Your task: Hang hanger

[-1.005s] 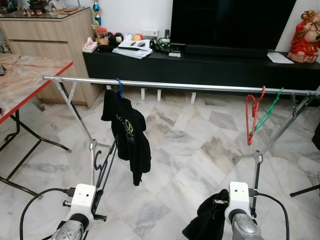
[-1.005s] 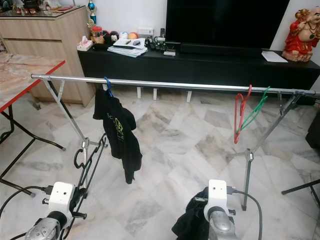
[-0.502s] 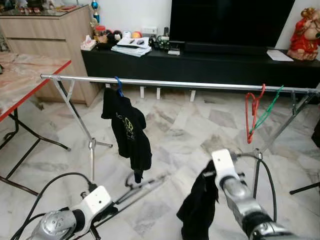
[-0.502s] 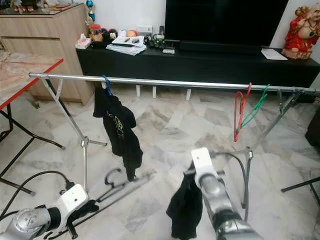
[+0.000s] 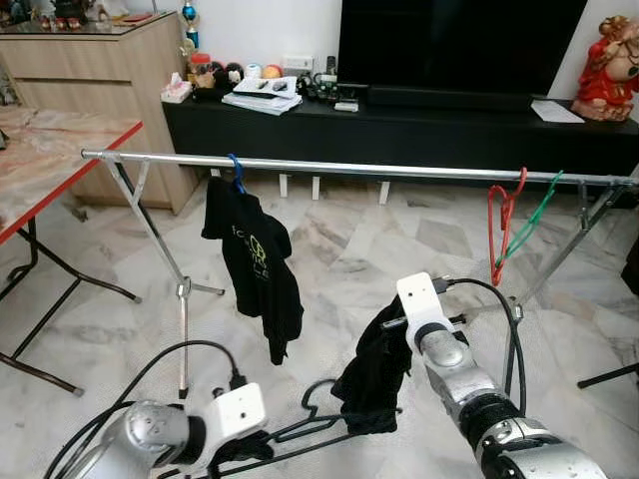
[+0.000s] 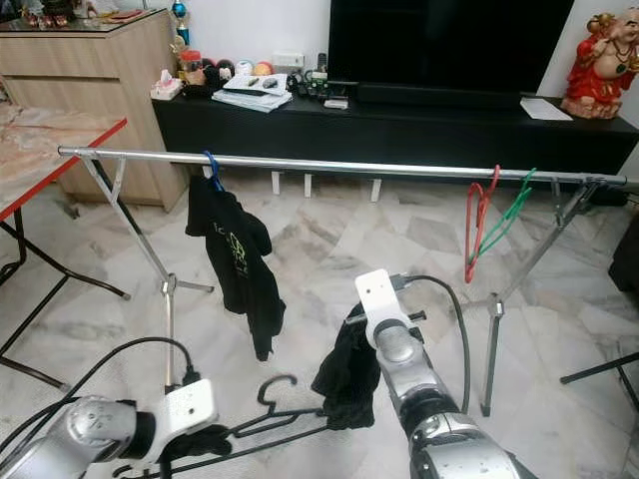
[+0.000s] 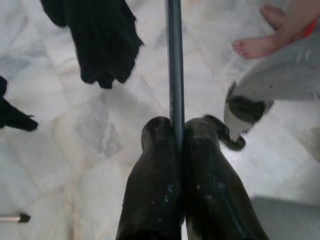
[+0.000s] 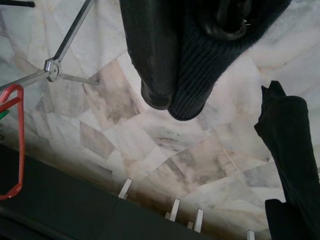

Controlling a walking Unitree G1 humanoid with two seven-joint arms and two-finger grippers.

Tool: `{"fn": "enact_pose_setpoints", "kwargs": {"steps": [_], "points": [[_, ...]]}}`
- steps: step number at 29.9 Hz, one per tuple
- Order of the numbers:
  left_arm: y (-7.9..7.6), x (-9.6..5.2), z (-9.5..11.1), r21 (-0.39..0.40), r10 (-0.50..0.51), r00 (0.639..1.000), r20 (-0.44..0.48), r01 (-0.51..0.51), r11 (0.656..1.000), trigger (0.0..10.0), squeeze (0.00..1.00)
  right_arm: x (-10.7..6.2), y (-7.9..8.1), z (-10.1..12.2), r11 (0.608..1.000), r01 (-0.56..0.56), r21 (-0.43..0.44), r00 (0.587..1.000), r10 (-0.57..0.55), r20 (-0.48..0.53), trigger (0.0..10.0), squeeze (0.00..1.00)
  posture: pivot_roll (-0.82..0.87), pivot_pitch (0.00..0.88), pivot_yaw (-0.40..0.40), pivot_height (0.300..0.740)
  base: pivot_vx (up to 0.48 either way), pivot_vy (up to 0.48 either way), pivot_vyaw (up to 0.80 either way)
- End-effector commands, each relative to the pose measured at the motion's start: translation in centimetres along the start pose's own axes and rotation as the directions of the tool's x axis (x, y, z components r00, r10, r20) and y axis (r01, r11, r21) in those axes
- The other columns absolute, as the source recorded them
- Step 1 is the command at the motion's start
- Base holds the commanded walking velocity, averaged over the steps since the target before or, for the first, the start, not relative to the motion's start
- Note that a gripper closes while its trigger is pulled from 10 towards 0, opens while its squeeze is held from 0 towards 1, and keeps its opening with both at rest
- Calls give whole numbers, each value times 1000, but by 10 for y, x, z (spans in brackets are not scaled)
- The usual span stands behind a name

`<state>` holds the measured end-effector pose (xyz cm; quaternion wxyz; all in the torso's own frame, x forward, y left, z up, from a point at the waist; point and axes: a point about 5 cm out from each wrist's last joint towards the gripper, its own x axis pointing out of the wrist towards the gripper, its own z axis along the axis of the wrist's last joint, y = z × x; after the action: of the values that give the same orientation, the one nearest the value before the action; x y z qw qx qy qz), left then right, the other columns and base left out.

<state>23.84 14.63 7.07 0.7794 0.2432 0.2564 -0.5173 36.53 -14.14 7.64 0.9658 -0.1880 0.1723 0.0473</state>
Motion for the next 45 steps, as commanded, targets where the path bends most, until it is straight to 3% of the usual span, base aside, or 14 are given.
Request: {"fn": "enact_pose_setpoints", "kwargs": {"steps": [1,18,27,28,30,36,45], "points": [[1,4,5,11,27,1000,2,-27,1000,10000,0,2,1,14,1000,2,5,1000,-2,31,10000,0,151,0,-46,740,0,0,0],[11,10,11,-15,223,975,20,-223,975,10000,0,2,-6,9,1000,10,20,1000,-10,19,10000,0,155,0,-61,740,0,0,0],[12,10,11,-19,231,973,23,-231,973,10000,0,2,-6,9,1000,9,21,1000,-9,19,10000,0,154,0,-61,740,0,0,0],[12,14,23,-75,250,962,113,-243,967,10000,0,1,2,8,998,-50,26,999,50,8,10000,0,152,0,-76,740,0,0,0],[11,15,30,-103,257,954,157,-243,964,10000,0,1,7,7,996,-88,25,996,88,2,10000,0,152,0,-76,740,0,0,0],[18,14,39,-147,322,923,211,-295,944,10000,0,1,9,8,995,-92,35,996,92,-2,10000,0,151,0,-82,740,0,0,0],[16,19,27,-123,340,934,109,-327,937,10000,0,3,2,14,995,-26,97,1000,25,4,10000,0,149,0,-82,740,0,0,0]]}}
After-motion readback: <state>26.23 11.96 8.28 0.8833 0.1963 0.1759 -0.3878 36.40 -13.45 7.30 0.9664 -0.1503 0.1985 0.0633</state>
